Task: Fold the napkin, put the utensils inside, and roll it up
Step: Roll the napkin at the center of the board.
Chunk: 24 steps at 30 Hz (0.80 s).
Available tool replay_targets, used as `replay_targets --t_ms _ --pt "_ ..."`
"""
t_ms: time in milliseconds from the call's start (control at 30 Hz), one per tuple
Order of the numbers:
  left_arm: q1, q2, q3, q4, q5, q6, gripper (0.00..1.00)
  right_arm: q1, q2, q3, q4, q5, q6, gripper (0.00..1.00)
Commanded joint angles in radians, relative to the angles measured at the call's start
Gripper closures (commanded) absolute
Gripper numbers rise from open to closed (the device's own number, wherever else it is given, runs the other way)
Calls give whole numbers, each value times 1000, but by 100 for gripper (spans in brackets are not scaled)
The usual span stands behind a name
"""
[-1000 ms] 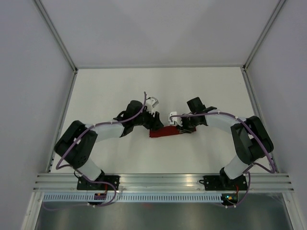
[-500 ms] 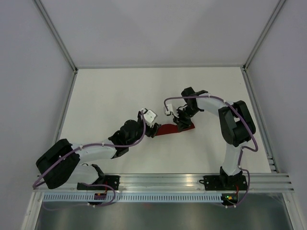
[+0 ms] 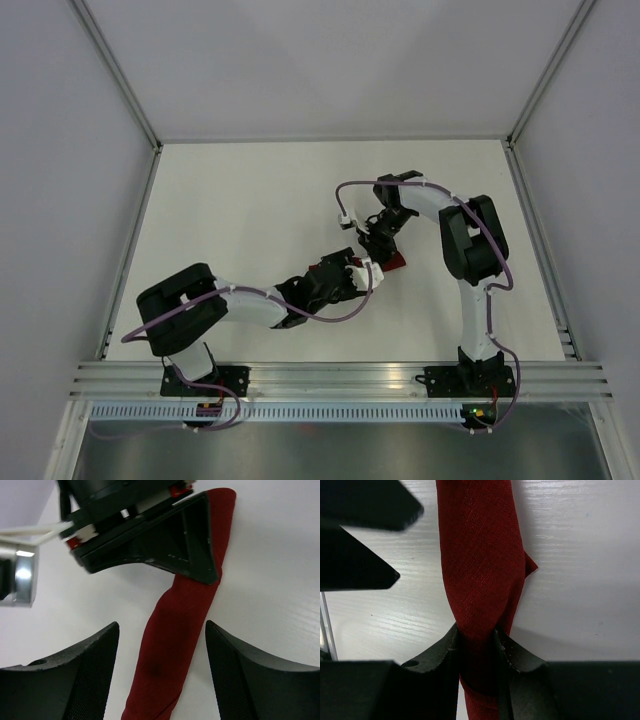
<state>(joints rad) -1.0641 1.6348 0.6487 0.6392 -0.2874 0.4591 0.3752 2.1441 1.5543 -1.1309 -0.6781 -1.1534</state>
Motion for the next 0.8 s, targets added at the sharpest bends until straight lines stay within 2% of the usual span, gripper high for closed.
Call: replay_targets --t_ms 0,200,500,700,767 --pt "-23 49 75 -22 -10 139 26 -10 100 23 -20 75 -39 82" --pt "-25 94 138 -119 56 154 24 -21 134 52 -35 87 -34 82" --pt "-22 174 209 -200 82 173 24 -41 188 110 -76 84 -37 82" --pt "15 211 256 -274 106 152 28 -48 191 122 -90 89 -35 81" --pt "30 212 267 -302 149 133 34 -51 189 124 -95 81 -37 81"
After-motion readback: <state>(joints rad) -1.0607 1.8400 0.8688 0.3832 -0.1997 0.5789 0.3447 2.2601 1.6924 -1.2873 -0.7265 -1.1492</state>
